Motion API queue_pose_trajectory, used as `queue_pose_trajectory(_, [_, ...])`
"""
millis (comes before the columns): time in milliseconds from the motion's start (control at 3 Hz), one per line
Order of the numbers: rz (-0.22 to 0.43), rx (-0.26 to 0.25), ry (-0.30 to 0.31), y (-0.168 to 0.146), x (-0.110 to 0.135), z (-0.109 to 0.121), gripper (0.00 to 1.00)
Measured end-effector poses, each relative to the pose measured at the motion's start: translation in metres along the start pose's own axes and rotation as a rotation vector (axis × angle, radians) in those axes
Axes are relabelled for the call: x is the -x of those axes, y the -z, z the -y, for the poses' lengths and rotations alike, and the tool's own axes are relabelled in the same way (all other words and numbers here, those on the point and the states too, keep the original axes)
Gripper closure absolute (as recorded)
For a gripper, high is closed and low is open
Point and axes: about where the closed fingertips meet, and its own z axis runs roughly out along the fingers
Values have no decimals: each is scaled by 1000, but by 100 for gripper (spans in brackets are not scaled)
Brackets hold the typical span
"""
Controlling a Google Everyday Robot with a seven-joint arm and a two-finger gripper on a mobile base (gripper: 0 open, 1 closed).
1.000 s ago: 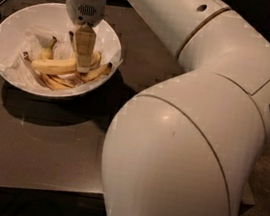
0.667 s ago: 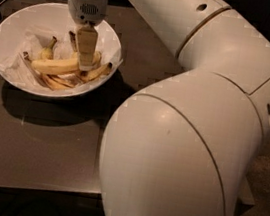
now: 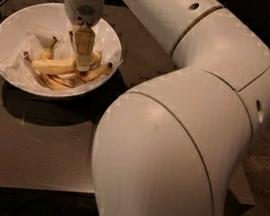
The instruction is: Pick banana from white bowl
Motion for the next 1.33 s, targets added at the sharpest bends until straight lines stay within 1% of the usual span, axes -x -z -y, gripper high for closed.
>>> queue_pose_trajectory(333, [25, 14, 27, -11, 7, 1, 28])
queue_pose_trajectory(667, [46, 32, 36, -21, 12, 0, 32])
queue_pose_trajectory(1333, [86, 76, 50, -45, 19, 0, 29])
